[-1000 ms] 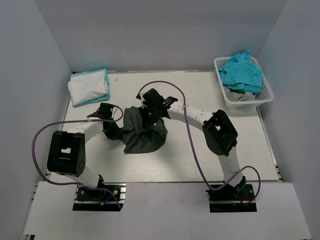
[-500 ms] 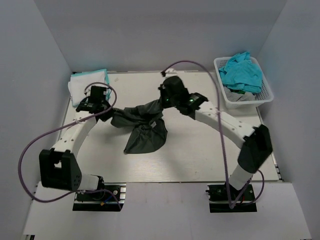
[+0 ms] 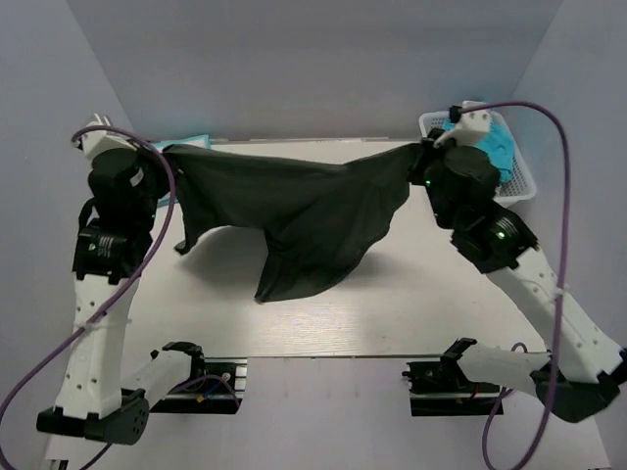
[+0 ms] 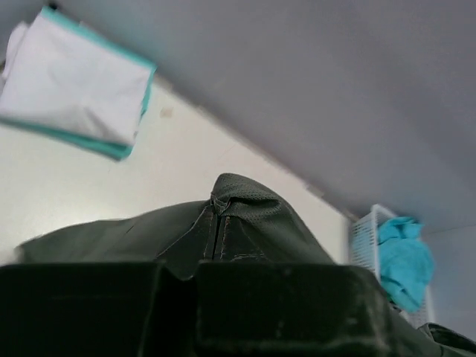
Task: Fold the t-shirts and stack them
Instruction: Flatten out the tshirt
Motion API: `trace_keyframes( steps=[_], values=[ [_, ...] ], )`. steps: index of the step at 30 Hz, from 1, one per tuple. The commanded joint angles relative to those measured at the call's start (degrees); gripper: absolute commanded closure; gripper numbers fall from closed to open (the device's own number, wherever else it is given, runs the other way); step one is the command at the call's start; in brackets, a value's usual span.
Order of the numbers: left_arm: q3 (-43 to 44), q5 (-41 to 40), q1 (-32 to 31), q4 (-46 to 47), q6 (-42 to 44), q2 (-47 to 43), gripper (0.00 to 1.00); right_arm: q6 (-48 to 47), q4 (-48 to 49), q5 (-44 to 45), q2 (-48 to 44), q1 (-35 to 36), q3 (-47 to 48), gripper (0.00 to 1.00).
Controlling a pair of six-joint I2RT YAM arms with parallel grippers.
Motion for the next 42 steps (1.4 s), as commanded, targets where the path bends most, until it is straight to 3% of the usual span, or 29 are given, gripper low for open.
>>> trace_keyframes(
  steps=[1, 11, 21, 26, 30, 37, 39, 42],
  values=[
    [5.34, 0.24, -0.1, 1.57, 3.1, -3.47, 1.0, -4.74, 2.54, 2.68, -4.8, -0.11, 3.01, 1.0],
    [16.07, 19.22, 0.52, 6.41, 6.18, -9.19, 1.0, -6.24, -2.11, -8.22, -12.19, -0.19, 12.58, 1.0],
    [24.34, 24.68, 0.52, 6.94, 8.02, -13.59, 1.0, -9.23, -2.38, -20.25, -15.53, -0.2, 26.48, 1.0],
    [26.09, 28.37, 0.52, 7.56, 7.5, -14.29, 1.0, -9.75, -2.2, -21.06, -15.44, -0.37, 30.52, 1.0],
    [24.61, 29.08, 0.52, 7.03, 5.92, -13.24, 1.0, -12.82, 1.21, -16.68, -14.31, -0.02, 28.6, 1.0],
    [14.44, 29.0, 0.52, 0.88, 1.09, -2.88, 1.0, -26.5, 13.41, 12.92, -2.36, -0.28, 17.02, 1.0],
    [8.82, 26.37, 0.52, -0.61, 1.08, 1.69, 1.0, -28.29, 18.87, 14.61, 1.51, -1.68, 10.78, 1.0],
    [0.39, 21.62, 0.52, 0.94, 0.38, 7.48, 1.0, -23.67, 20.74, 12.61, 6.34, -5.36, 4.71, 1.0]
  ],
)
